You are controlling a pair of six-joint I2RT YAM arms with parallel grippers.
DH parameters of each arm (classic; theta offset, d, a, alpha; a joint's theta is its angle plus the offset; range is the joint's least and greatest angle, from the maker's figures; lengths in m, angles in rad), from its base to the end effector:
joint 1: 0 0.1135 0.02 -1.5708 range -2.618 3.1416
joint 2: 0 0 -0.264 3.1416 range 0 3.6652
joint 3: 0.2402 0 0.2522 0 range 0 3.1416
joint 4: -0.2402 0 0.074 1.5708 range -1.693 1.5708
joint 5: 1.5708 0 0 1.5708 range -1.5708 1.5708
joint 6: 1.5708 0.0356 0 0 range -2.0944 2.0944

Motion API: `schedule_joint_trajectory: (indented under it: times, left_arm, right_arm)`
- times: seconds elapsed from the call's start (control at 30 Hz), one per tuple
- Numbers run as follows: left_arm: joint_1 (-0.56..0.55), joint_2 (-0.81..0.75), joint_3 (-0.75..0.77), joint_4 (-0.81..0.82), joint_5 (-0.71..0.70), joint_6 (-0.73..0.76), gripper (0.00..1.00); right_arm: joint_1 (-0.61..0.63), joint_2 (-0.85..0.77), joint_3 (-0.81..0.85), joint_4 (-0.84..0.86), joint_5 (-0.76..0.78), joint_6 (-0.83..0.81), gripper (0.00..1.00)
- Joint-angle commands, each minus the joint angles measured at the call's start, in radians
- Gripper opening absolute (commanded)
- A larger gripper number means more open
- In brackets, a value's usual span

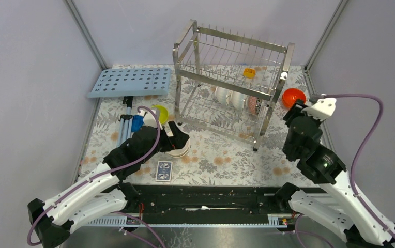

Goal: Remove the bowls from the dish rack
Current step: Pick up the bowl from the dish rack.

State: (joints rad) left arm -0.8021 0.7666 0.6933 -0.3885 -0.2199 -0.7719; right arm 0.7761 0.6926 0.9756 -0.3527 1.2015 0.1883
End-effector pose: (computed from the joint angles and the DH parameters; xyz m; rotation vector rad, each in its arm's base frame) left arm 0.1279 -0.1210 0.2901 -0.1120 2.1050 -0.7586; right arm 0.1103 0.0617 0.4020 0.4344 1.5409 -0.2356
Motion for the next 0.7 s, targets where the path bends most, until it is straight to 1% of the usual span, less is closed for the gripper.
schedule_joint_trajectory:
  times: [0.0,0.07,0.17,0.2,0.27,0.33,0.37,0.43,0.5,0.53,0.6,0.67]
  left_arm:
    - [0.004,-0.017,-0.016,0.095,0.015,-0.009,0.97]
    - [0.004,-0.01,-0.007,0.092,0.019,-0.006,0.98]
    - [0.004,-0.009,0.006,0.069,0.012,0.007,0.98]
    - [0.004,-0.011,0.005,0.065,0.004,0.012,0.98]
    - [0.005,-0.021,-0.004,0.067,-0.009,0.019,0.98]
    - [0.004,-0.026,-0.012,0.075,-0.014,0.029,0.98]
    - [0.005,-0.024,-0.013,0.076,-0.015,0.033,0.98]
    - [0.004,-0.02,-0.007,0.072,-0.017,0.042,0.98]
    - [0.004,-0.014,-0.005,0.073,-0.019,0.048,0.98]
    - [0.004,-0.011,-0.006,0.079,-0.02,0.049,0.98]
    - [0.005,-0.001,-0.014,0.096,-0.018,0.049,0.98]
    - [0.005,0.012,-0.017,0.109,-0.014,0.047,0.98]
  right_arm:
    - [-0.215,0.099,0.111,-0.019,-0.18,0.03,0.57]
    - [-0.396,0.152,0.124,-0.063,-0.304,0.101,0.59]
    - [-0.705,0.148,0.046,-0.025,-0.57,0.19,0.6]
    - [-0.757,0.148,0.015,-0.023,-0.587,0.233,0.61]
    - [-0.77,0.148,-0.052,-0.006,-0.604,0.303,0.62]
    - [-0.858,0.136,-0.124,0.007,-0.666,0.402,0.63]
    - [-0.883,0.117,-0.168,0.036,-0.711,0.441,0.64]
    - [-0.89,0.051,-0.277,0.142,-0.757,0.482,0.65]
    - [-0.89,-0.019,-0.396,0.344,-0.826,0.479,0.68]
    - [-0.89,-0.04,-0.446,0.403,-0.844,0.488,0.69]
    - [-0.895,-0.028,-0.474,0.428,-0.894,0.489,0.7]
    - [-0.903,0.035,-0.448,0.404,-0.97,0.482,0.71]
